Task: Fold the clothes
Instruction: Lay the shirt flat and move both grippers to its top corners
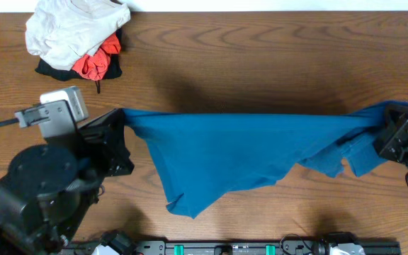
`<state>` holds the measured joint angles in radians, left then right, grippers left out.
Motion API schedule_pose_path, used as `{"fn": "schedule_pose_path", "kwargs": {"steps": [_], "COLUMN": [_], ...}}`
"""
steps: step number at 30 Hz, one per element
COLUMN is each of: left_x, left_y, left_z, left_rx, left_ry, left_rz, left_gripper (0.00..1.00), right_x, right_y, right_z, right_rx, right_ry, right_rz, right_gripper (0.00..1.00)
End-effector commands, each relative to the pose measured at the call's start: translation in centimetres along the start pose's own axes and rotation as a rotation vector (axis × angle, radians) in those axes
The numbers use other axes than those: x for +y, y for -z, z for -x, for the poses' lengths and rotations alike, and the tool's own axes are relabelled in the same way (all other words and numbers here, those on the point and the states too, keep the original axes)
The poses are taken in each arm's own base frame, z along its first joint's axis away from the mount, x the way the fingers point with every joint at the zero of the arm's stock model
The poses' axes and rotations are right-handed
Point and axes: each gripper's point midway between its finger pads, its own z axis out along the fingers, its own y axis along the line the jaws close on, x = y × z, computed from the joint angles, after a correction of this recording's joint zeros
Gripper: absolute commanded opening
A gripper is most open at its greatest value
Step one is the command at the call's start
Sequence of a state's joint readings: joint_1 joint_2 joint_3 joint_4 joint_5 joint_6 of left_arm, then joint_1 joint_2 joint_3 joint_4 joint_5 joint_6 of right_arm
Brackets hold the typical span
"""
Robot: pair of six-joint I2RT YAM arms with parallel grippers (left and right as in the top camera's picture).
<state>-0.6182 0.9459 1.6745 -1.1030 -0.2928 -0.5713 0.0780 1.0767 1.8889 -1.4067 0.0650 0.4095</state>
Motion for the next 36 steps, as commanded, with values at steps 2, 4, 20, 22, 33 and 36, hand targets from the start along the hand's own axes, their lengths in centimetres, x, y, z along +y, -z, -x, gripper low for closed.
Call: {"fn": "schedule_pose_path", "kwargs": {"steps": [2,4,20,22,33,36], "left_x": [2.2,2.4,7.8,9.0,9.8,9.2], "left_y": [-1.7,-3.1,-19.3,-21.4,-22.6,-21.9], "left_z": [1.8,1.9,2.2,1.5,-3.6,-5.2], "left_rx": [-0.081,-0.079,-0.038,-0.008,0.236,0.325], "left_ry": [-0.039,-0.056,-0.066,-0.07,-0.096,-0.082], "left_rz": [0.196,0.248,0.634,0.674,0.65,0.598], "left_gripper": [0.06,0.06,0.24,0.42,0.98,0.98], "right_x": [-1.6,-1.7,0.4,0.4,-0.9,-1.3], "right_y": [-2.9,-4.8,-23.8,-25.6,-26.0,-24.8], "right_z": [1.4,1.5,3.5,3.1,0.7,-0.4], "right_rx": [0.001,0.038,0.12,0.136,0.244,0.294], "right_ry": [0.016,0.023,0.073,0.089,0.159,0.165], "right_rz": [-0.146,-0.176,-0.209,-0.214,-0.259,-0.268], "right_gripper": [0.01,0.01,0.56,0.78,0.99,0.99]}}
